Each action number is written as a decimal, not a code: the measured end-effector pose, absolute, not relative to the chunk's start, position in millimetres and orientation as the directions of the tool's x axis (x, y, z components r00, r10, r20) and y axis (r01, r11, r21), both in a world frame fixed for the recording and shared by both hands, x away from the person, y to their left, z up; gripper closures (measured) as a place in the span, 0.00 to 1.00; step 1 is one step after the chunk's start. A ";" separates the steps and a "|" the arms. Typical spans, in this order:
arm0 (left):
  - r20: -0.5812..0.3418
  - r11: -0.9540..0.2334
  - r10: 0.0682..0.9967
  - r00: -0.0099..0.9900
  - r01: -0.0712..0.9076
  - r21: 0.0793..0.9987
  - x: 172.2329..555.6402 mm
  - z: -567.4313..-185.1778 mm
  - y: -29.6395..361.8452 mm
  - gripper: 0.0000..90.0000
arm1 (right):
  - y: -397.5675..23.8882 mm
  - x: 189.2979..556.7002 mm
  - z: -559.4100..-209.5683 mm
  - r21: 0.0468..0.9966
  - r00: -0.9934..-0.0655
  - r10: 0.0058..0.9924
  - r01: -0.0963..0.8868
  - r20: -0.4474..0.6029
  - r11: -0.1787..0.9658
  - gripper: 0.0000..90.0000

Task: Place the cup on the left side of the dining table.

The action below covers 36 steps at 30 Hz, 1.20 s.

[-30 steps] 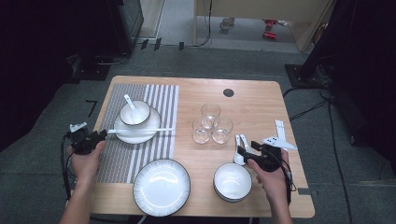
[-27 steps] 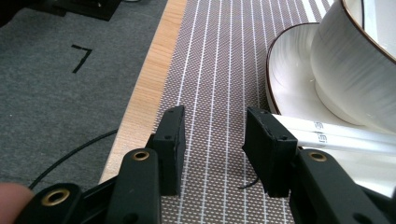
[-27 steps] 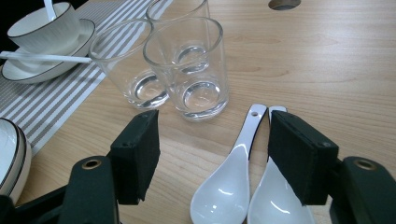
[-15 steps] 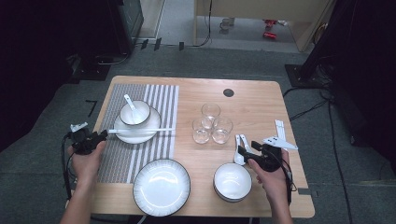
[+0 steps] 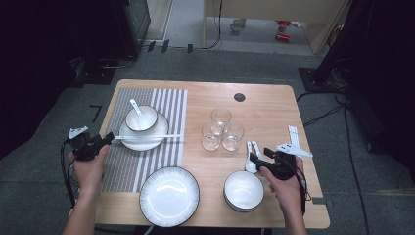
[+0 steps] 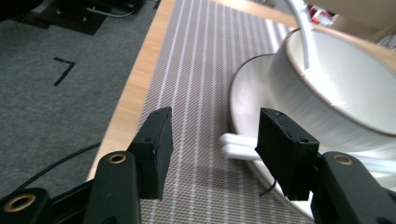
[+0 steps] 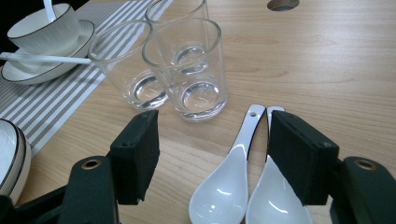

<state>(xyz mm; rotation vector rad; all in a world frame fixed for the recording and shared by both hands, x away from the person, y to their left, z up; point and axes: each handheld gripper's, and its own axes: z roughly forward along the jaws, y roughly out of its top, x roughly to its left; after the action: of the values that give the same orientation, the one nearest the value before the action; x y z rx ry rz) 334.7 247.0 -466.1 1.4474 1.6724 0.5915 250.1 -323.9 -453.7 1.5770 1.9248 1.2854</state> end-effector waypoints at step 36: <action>-0.304 -0.019 0.821 0.484 0.554 0.832 341.6 -431.0 96.3 0.38 | -325.5 249.1 -450.8 0.809 -0.320 0.913 0.587 0.253 -0.018 0.28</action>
<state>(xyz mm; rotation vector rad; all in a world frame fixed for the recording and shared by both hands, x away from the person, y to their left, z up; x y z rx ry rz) 341.6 96.3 -431.0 1.6953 1.1857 0.3222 249.1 -325.5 -450.8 1.5655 1.9108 1.2687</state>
